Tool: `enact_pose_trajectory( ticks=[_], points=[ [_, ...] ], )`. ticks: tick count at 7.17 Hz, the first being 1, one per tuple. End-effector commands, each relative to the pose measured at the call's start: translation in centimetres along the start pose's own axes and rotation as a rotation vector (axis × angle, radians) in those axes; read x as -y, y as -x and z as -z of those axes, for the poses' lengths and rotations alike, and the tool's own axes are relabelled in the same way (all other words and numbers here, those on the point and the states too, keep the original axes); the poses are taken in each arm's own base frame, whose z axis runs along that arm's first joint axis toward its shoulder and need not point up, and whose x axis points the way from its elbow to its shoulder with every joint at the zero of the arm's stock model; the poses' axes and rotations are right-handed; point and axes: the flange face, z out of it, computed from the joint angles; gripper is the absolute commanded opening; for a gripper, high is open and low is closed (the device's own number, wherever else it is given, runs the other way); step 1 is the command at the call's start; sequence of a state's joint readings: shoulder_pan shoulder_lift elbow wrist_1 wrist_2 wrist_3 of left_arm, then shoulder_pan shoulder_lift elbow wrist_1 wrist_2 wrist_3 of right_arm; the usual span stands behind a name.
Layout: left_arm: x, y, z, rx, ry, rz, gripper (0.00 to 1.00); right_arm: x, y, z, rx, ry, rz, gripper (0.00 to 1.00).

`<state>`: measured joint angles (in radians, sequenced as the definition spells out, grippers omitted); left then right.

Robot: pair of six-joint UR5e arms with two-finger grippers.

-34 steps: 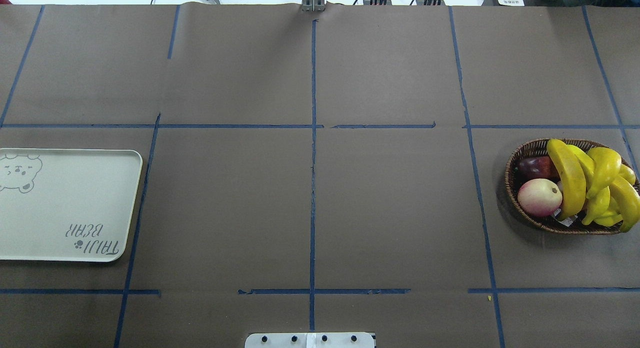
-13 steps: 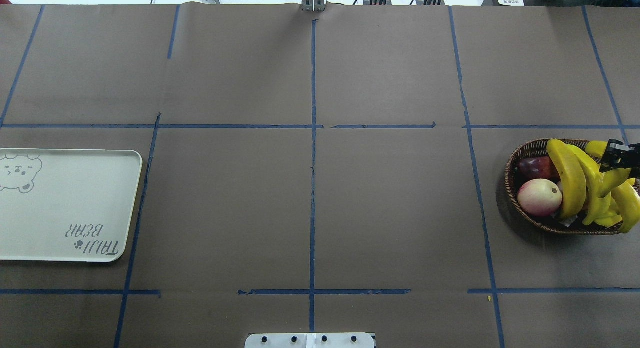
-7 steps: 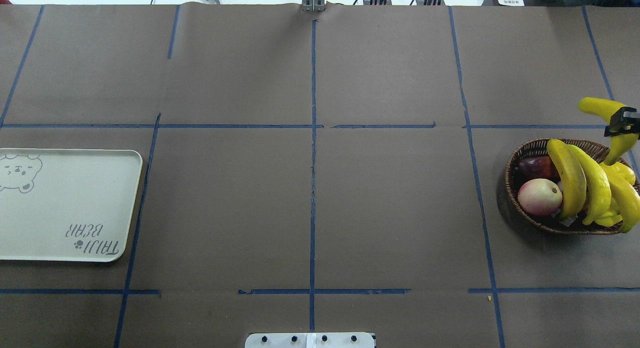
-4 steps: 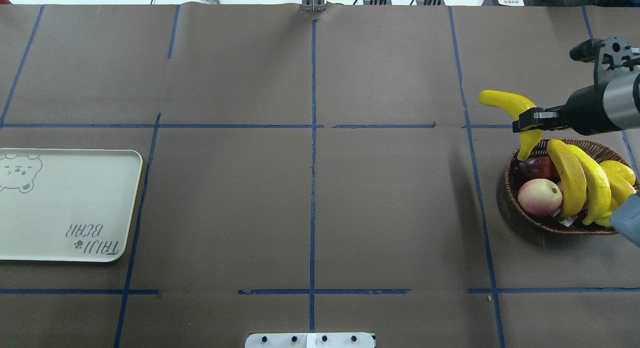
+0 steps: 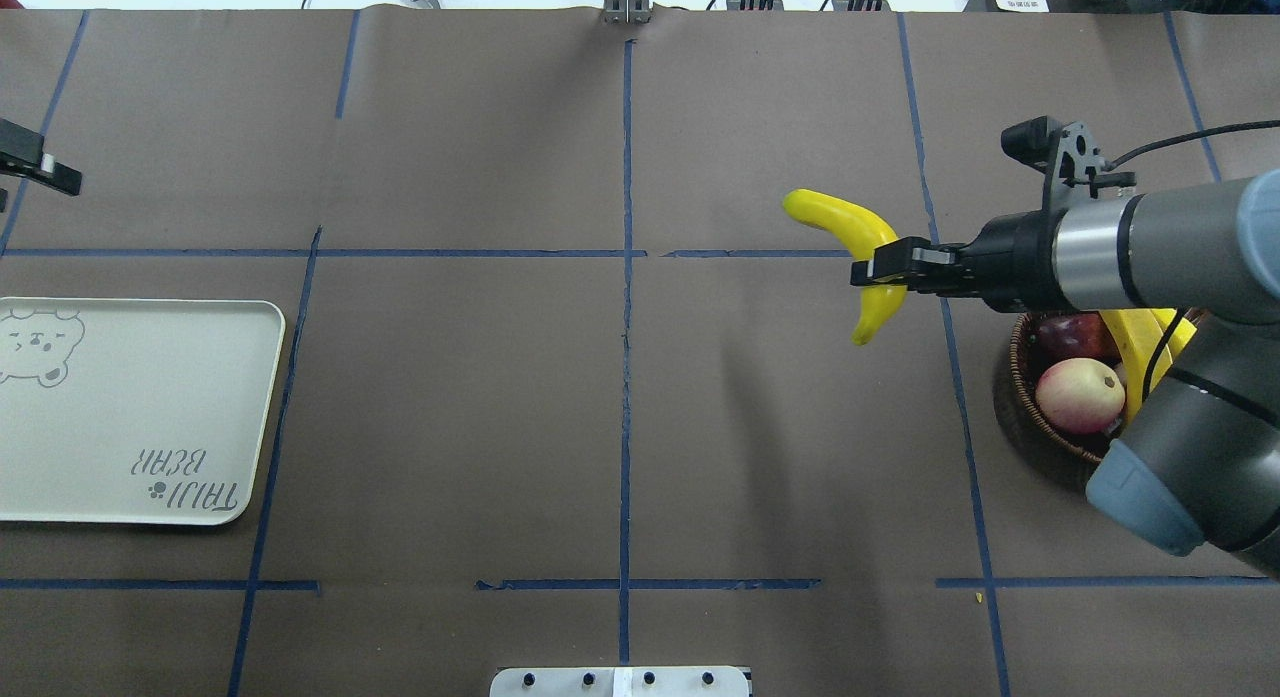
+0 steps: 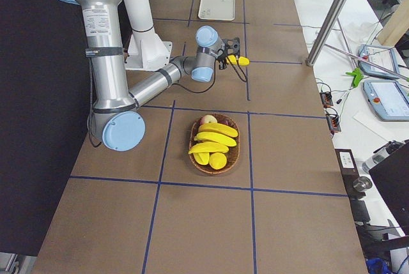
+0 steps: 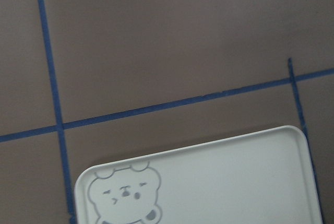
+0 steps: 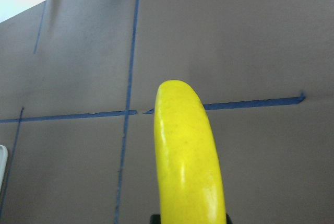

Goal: Transfer all bananas from basket to plate

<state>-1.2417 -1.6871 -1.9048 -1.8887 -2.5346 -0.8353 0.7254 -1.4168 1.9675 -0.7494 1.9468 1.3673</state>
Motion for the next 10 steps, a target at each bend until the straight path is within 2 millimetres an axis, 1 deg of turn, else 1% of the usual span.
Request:
enact_pose_trajectory(
  ticks=[1,2,3,4,5,6,7,8,9,10],
  points=[
    [-1.7,-10.8,-3.4,-0.104,0.072,0.154,1.00,-4.3,5.4,-4.2,0.057,-0.078,-0.011,0.00],
    [-2.7,-16.6,-6.1,-0.122,0.122,0.256,1.00,-6.0,7.4,-5.6,0.077,-0.090,-0.004,0.00],
    [-2.9,-20.7,-7.5,-0.126,0.106,0.365,1.00,-7.5,8.6,-6.7,0.066,-0.122,-0.001,0.00],
    [-3.4,-23.4,-8.5,-0.131,0.107,0.440,1.00,-7.9,10.7,-7.4,0.056,-0.133,-0.001,0.00],
    [-3.6,-25.1,-9.7,-0.130,0.130,0.503,1.00,-8.7,12.9,-8.3,0.040,-0.148,0.000,0.00],
    [-2.5,-27.7,-10.6,-0.133,0.142,0.578,1.00,-10.2,13.9,-8.8,0.049,-0.180,-0.007,0.00],
    [-1.9,-29.0,-11.3,-0.131,0.139,0.629,1.00,-11.3,14.9,-9.1,0.063,-0.195,-0.043,0.00],
    [-2.9,-31.2,-13.7,-0.124,0.124,0.648,1.00,-12.3,15.7,-9.4,0.072,-0.202,-0.044,0.00],
    [-3.9,-34.0,-16.0,-0.135,0.081,0.682,1.00,-12.7,17.0,-9.3,0.094,-0.212,-0.048,0.00],
    [-4.7,-34.8,-17.1,-0.135,0.067,0.684,1.00,-13.0,17.5,-9.3,0.106,-0.204,-0.069,0.00]
  ],
)
